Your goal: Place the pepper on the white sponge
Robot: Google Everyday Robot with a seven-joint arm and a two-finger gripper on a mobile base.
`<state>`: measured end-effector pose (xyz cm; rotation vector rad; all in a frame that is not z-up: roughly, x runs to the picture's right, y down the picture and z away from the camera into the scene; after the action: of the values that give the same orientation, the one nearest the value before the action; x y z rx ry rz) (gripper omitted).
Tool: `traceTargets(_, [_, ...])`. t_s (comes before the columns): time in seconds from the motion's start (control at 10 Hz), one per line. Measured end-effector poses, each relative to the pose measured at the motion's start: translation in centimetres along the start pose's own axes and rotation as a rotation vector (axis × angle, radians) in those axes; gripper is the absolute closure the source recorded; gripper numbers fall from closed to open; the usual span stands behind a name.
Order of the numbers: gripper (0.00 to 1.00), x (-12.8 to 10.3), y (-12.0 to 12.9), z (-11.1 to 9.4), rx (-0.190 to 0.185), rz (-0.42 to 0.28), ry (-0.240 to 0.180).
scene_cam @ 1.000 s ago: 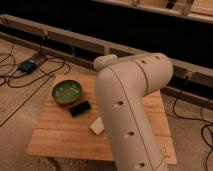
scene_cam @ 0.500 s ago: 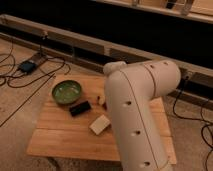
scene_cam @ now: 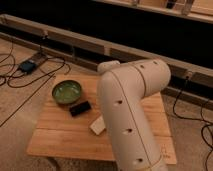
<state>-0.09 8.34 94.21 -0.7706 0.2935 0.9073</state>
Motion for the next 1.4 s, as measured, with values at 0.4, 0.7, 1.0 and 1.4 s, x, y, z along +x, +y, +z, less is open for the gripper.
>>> traceTargets(0.4, [0.80,0.12,1.39,-1.04,0.006,0.001,0.007])
traceTargets(0.7, [1.00,0.10,0.85,-0.32,-0.002,0.005,0.005])
traceTargets(1.0, [1.00,0.32,0.94,-0.66,-0.004,0.003,0.014])
traceTargets(1.4, [1.00,0.36,0.49,-0.41,-0.009,0.003,0.013])
